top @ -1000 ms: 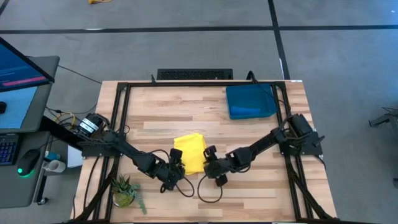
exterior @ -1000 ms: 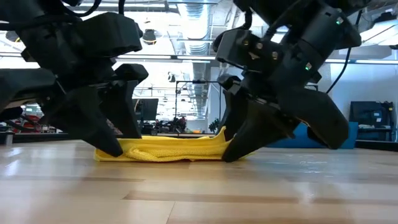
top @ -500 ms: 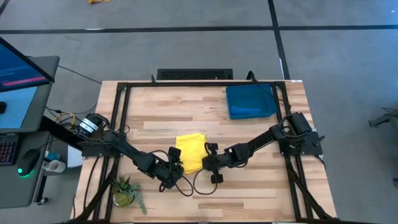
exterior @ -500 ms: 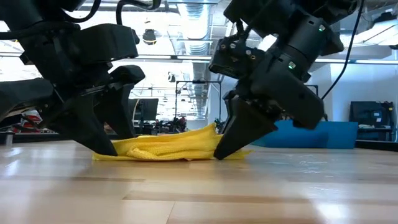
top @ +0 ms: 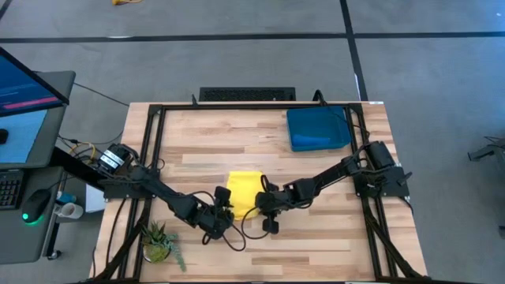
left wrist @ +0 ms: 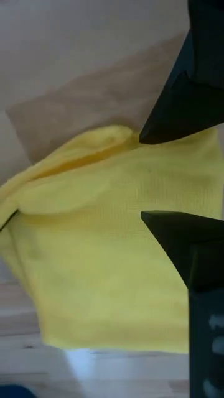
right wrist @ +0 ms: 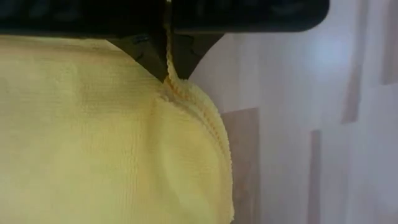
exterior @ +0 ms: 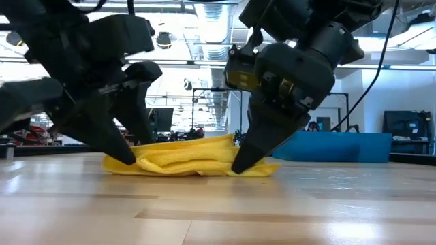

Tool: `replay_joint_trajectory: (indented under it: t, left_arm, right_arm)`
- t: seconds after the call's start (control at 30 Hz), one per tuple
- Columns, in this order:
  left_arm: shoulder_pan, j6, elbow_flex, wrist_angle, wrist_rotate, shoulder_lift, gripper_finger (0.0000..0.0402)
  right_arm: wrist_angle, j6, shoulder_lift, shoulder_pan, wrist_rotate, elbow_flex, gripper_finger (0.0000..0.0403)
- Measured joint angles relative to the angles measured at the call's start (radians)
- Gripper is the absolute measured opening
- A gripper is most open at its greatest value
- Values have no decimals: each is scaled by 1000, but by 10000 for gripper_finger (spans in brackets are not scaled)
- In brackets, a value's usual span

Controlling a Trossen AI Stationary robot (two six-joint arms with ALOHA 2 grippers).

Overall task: Roll microfiber towels into tight, uniform cylinder then place into a basket
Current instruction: Roll the yellow microfiber cloth

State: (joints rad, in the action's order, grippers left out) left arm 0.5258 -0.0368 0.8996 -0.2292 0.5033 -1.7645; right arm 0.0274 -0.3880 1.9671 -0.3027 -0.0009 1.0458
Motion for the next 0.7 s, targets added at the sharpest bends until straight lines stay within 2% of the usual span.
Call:
replay_joint_trajectory:
  t: [0.3,0.5,0.7]
  left_arm:
    - [63,3,53,-50,2,0,180]
    - [69,-61,54,19,49,0,180]
    - [37,-89,54,104,29,-3,180]
  right_arm:
    - [2,-102,-20,-1,-39,-4,10]
    - [1,-103,-25,-2,-38,-5,9]
    - [1,-103,-27,-2,-29,-5,11]
